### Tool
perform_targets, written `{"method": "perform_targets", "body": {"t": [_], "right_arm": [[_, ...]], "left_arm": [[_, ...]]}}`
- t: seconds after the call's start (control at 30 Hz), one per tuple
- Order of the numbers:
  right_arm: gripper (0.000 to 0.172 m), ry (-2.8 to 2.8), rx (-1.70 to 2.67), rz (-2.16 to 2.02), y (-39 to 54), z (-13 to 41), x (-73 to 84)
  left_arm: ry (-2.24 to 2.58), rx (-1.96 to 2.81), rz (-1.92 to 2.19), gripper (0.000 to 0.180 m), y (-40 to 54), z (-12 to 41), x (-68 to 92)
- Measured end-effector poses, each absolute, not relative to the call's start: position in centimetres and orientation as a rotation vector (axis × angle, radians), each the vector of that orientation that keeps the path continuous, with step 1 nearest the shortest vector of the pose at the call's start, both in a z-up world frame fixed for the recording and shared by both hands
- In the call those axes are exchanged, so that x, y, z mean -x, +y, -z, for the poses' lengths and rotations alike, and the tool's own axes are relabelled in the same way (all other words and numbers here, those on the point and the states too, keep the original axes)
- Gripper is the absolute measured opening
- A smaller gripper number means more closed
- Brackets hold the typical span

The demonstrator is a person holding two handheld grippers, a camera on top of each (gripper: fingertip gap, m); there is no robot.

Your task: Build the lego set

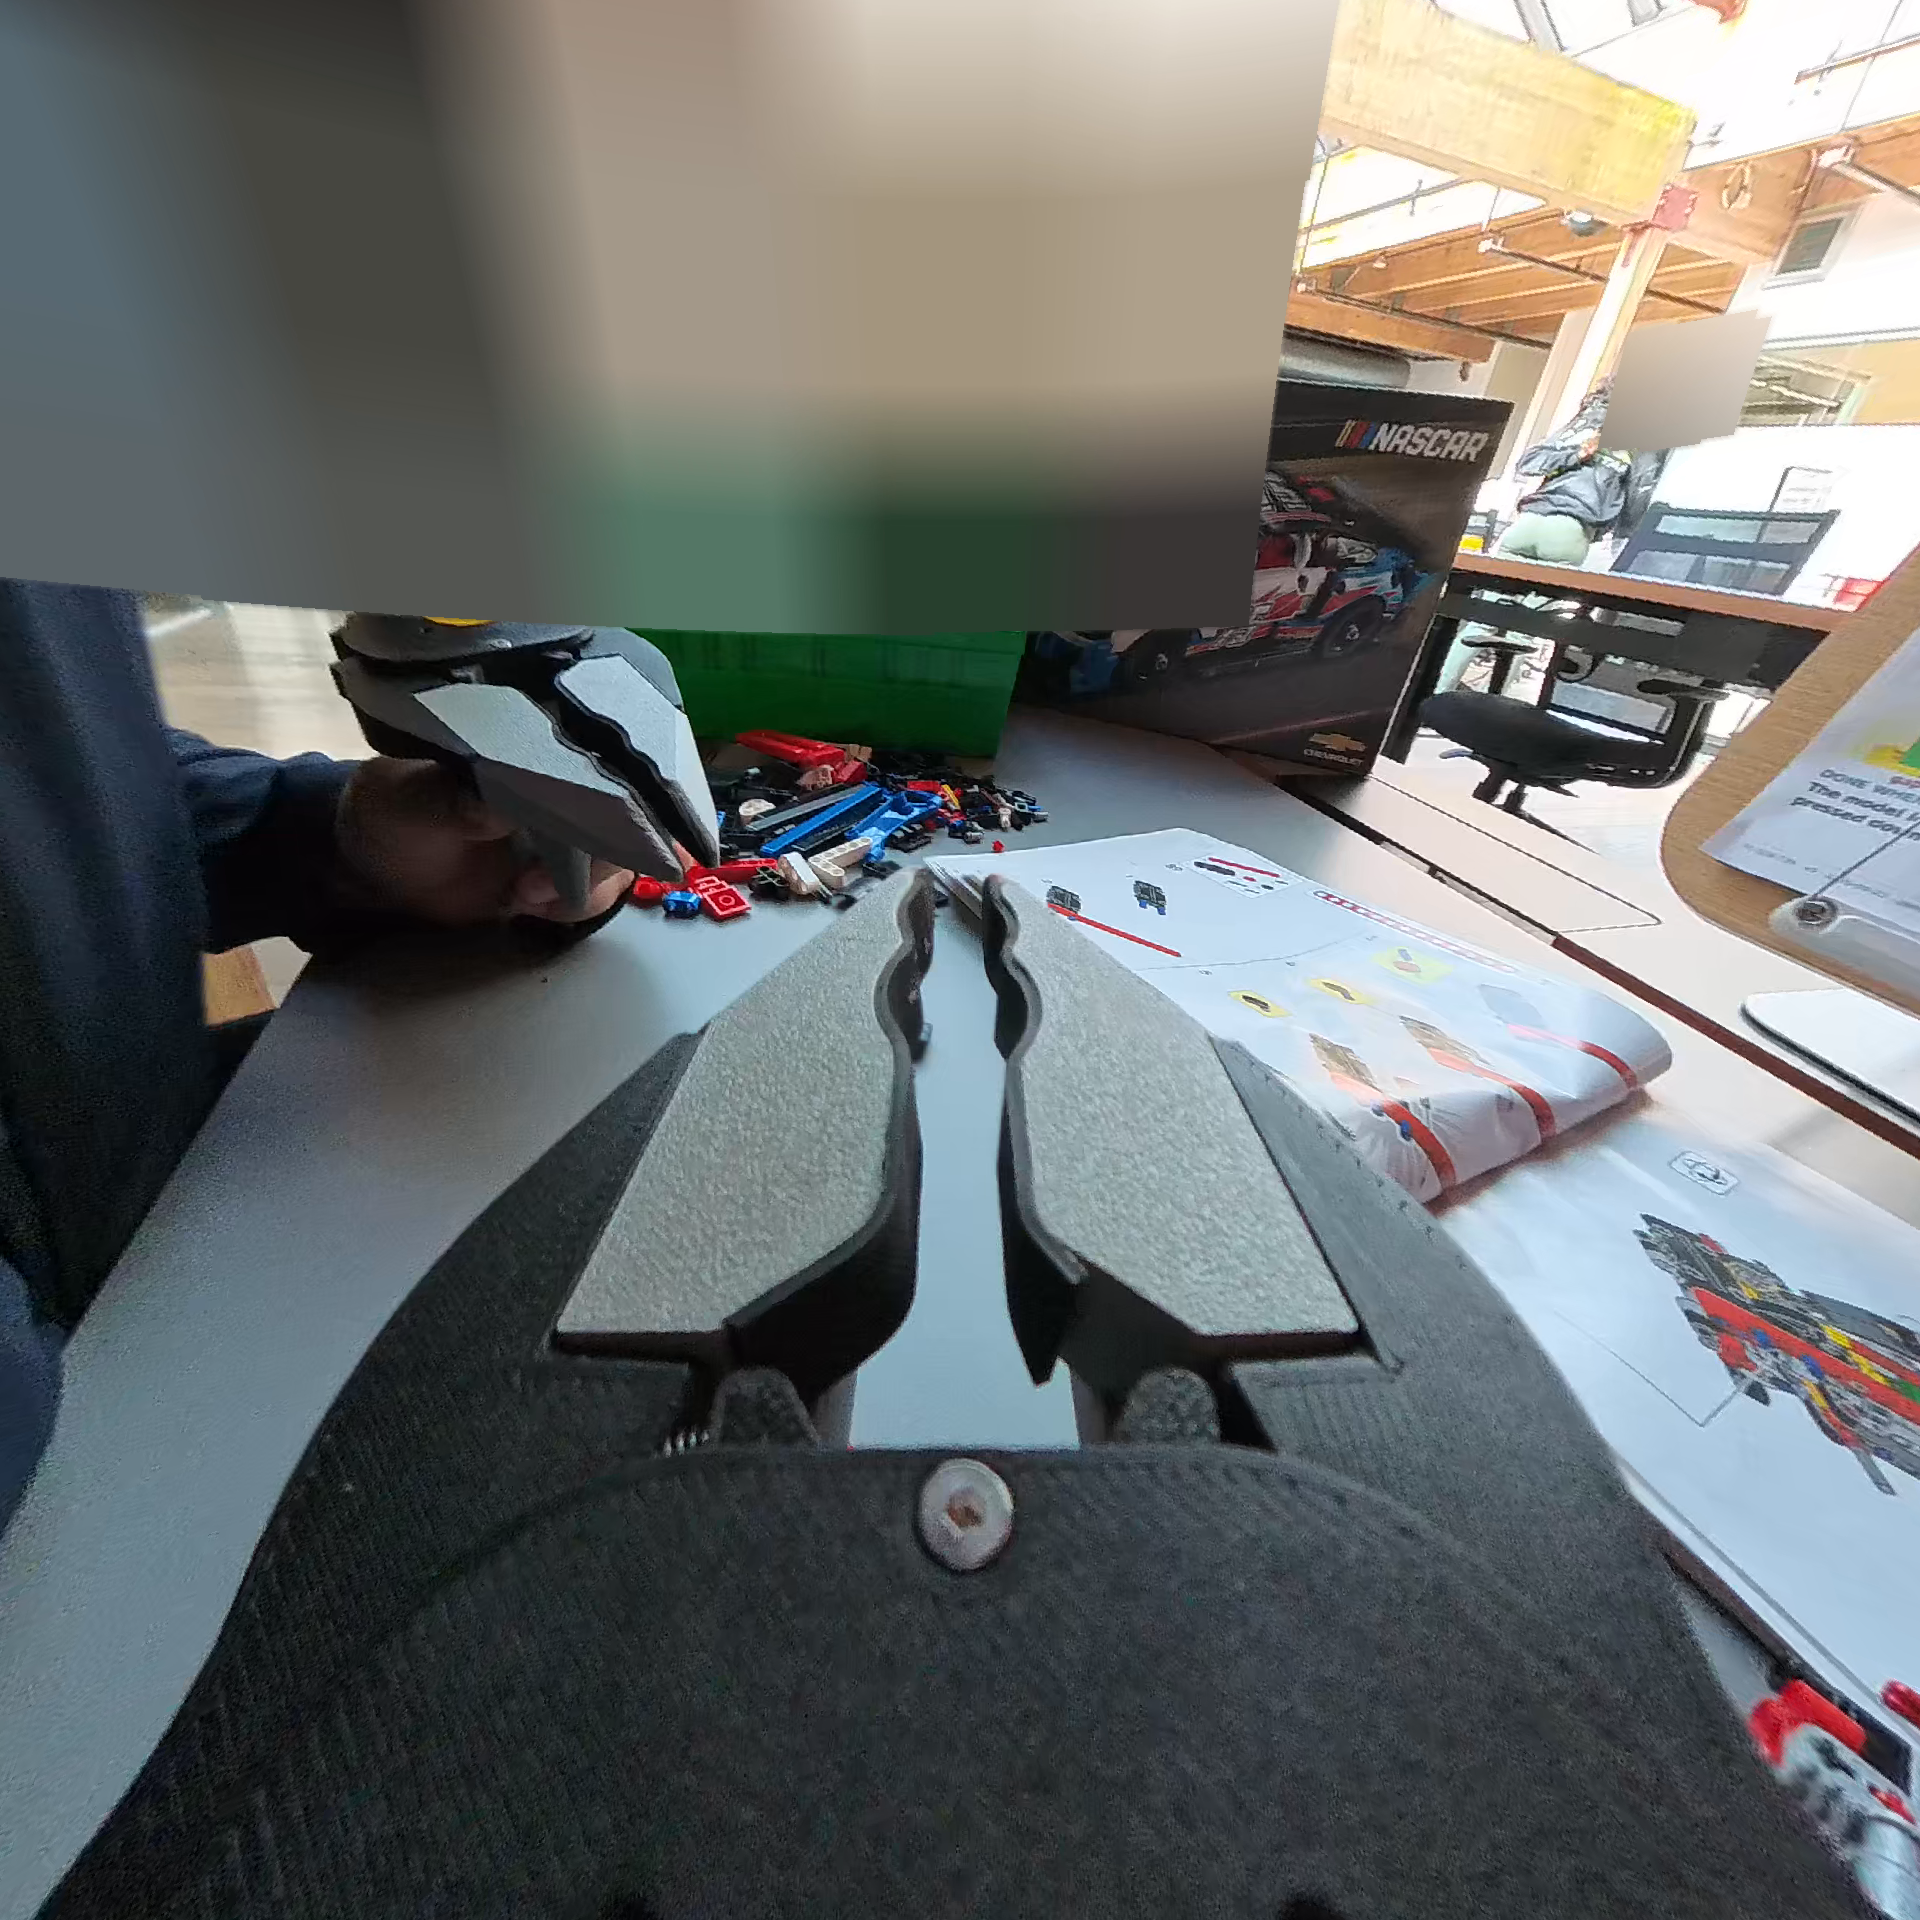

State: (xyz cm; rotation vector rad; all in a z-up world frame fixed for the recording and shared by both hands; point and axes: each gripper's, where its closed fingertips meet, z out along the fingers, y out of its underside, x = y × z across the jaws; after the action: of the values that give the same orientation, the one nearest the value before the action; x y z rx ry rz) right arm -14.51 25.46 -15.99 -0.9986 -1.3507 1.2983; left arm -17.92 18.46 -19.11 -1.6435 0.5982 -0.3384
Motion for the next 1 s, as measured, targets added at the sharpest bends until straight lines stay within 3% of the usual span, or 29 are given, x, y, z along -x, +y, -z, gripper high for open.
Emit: {"method": "perform_targets", "body": {"t": [0.47,0.7,1.0], "right_arm": [[0.008,-1.46,1.146,-1.095,26.5,19.1,15.9],[0.01,-1.617,1.237,-0.913,25.1,21.3,16.6],[0.009,-1.785,1.311,-0.839,23.9,23.5,20.1]], "left_arm": [[0.576,1.654,0.342,0.004,17.6,19.0,17.4],[0.558,1.921,0.21,0.015,13.6,22.6,19.9],[0.597,1.828,0.113,0.013,12.7,21.6,21.5]]}}
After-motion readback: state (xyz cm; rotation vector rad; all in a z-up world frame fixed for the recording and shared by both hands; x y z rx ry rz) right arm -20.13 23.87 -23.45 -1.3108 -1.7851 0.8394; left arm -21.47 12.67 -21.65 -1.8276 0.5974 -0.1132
